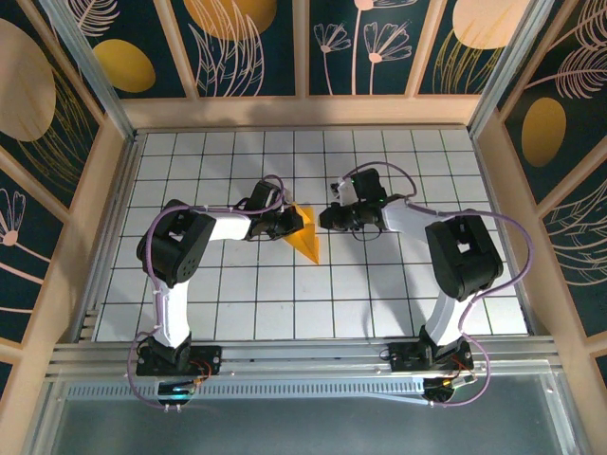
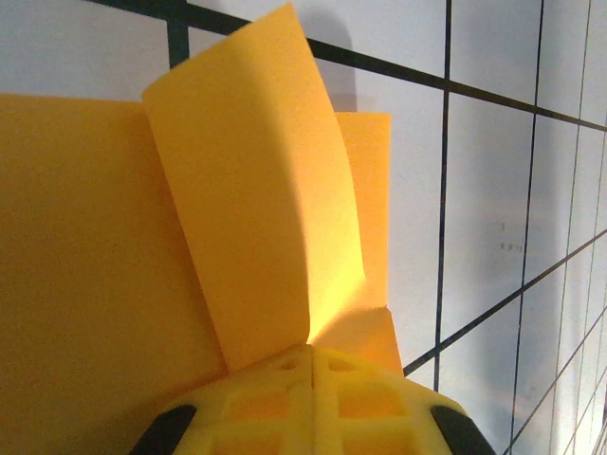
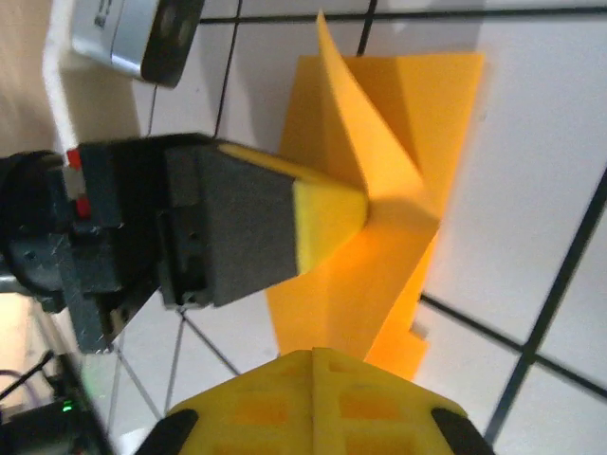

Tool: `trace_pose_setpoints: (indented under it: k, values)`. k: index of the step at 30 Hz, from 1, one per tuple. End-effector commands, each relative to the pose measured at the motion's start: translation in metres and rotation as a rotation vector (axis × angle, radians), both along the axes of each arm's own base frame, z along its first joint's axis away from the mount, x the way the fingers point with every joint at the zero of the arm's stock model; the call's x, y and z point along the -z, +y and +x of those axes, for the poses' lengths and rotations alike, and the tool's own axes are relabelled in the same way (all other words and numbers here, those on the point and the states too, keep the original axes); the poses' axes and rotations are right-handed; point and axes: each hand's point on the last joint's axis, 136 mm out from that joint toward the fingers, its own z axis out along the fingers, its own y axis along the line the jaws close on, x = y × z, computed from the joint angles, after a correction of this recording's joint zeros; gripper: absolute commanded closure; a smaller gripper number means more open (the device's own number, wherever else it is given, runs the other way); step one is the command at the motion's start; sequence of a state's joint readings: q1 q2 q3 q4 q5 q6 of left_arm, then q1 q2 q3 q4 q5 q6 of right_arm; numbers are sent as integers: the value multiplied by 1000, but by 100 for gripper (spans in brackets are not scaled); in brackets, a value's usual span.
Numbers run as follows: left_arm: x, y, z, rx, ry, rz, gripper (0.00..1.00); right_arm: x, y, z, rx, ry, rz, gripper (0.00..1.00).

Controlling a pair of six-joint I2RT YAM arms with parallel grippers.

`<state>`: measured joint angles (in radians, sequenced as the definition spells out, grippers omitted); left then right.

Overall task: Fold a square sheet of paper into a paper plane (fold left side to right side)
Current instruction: Fourth fold the wing at the center of the table.

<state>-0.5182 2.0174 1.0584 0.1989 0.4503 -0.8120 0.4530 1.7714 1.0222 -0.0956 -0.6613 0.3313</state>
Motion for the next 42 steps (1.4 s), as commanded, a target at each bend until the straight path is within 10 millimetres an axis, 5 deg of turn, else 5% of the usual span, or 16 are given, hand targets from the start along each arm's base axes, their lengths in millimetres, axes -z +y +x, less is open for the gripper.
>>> trace_pose_setpoints:
  k: [1,13,42]
  values:
    - [37,22,-19,-22,80,124,100,4,13,-38,-90,99,55,100]
    - [38,22,-18,-22,82,125,100,37,29,-70,-138,182,33,100]
    - [40,22,-19,-22,86,131,100,68,9,-89,-110,226,-79,100]
